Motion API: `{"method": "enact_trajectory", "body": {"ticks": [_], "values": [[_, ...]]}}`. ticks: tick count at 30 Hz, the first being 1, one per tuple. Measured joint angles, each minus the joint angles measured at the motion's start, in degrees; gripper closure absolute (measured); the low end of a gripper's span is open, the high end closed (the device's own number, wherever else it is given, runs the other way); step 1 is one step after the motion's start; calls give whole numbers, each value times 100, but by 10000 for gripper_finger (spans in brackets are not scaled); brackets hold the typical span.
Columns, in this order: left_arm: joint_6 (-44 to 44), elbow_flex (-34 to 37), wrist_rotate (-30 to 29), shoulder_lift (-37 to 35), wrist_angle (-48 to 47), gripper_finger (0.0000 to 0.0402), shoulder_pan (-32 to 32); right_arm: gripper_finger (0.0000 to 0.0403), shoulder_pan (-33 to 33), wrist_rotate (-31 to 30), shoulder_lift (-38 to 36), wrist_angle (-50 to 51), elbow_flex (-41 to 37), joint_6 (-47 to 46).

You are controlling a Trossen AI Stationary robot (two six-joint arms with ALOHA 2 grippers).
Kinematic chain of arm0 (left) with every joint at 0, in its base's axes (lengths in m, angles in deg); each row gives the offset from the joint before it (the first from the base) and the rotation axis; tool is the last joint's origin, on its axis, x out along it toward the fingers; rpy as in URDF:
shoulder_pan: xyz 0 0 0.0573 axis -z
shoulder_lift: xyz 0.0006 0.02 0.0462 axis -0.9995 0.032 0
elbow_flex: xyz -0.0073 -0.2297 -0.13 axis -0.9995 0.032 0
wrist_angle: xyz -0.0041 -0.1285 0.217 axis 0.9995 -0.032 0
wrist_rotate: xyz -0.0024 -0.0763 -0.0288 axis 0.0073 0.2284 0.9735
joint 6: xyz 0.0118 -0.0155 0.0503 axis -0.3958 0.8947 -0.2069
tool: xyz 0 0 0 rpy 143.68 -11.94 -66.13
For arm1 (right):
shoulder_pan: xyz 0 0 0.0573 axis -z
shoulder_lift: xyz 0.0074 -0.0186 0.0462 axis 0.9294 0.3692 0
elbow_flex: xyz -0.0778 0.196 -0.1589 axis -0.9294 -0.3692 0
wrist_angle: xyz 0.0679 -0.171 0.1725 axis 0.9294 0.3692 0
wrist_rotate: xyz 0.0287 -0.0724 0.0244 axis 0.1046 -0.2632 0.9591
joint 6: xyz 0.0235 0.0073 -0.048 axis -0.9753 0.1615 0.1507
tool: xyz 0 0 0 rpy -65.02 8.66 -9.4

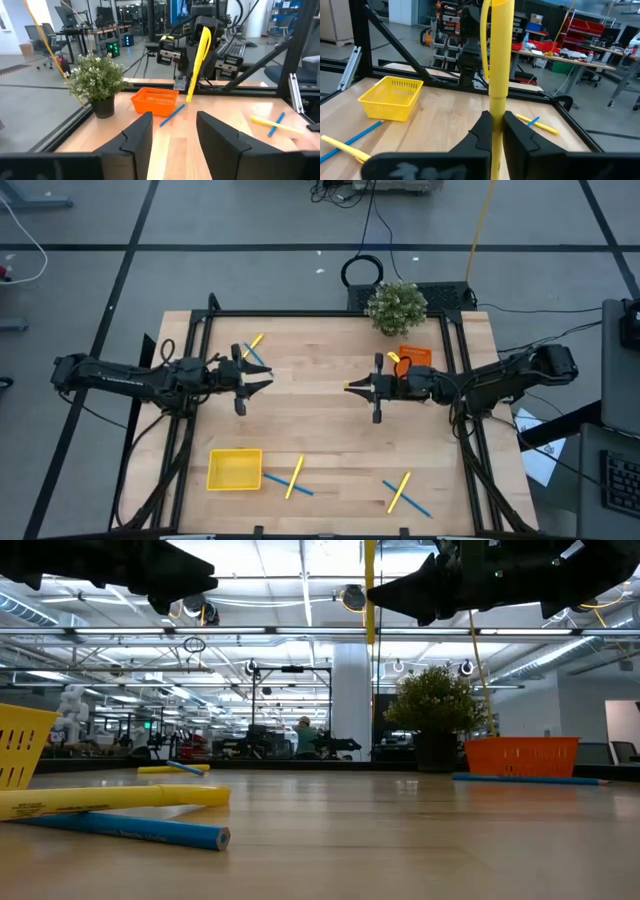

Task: Sort pens & pencils
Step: Put the top right yellow ballpen into the yellow bin

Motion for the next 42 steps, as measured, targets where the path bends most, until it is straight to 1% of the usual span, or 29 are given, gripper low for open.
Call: {"method": "enact_trajectory", "body": {"ticks": [7, 9, 11, 15, 18, 22, 25, 31, 35, 38, 42], "values": [[48, 0, 0, 54, 59, 243, 0, 393, 0, 0, 0, -18, 0, -109], [129, 0, 0, 189, 222, 243, 0, 393, 0, 2, 99, -306, 0, -306], [130, 0, 3, 487, 478, 243, 2, 393, 3, 123, 315, -750, 9, -447], [-85, 0, 13, 1366, 1192, 243, 29, 393, 0, 574, 880, -1826, 9, -721], [-387, 0, 63, 1991, 1832, 243, 31, 393, 0, 598, 1233, -2432, 10, -931], [-635, -1, 485, 2649, 2846, 243, 28, 393, 2, 595, 1517, -2585, 129, -936], [-647, -20, 787, 3037, 3412, 243, 28, 393, 0, 597, 1653, -2582, 264, -878], [-445, -483, 845, 3708, 3392, 243, 28, 393, -16, 613, 2077, -2531, 570, -780], [-273, -950, 914, 4108, 2973, 243, 31, 393, -67, 619, 2280, -2547, 715, -545], [-114, -1175, 949, 4206, 2614, 243, 28, 393, -81, 621, 2269, -2588, 734, -420], [-7, -1358, 1181, 4286, 2433, 243, 38, 393, -81, 621, 2214, -2592, 734, -424]]}}
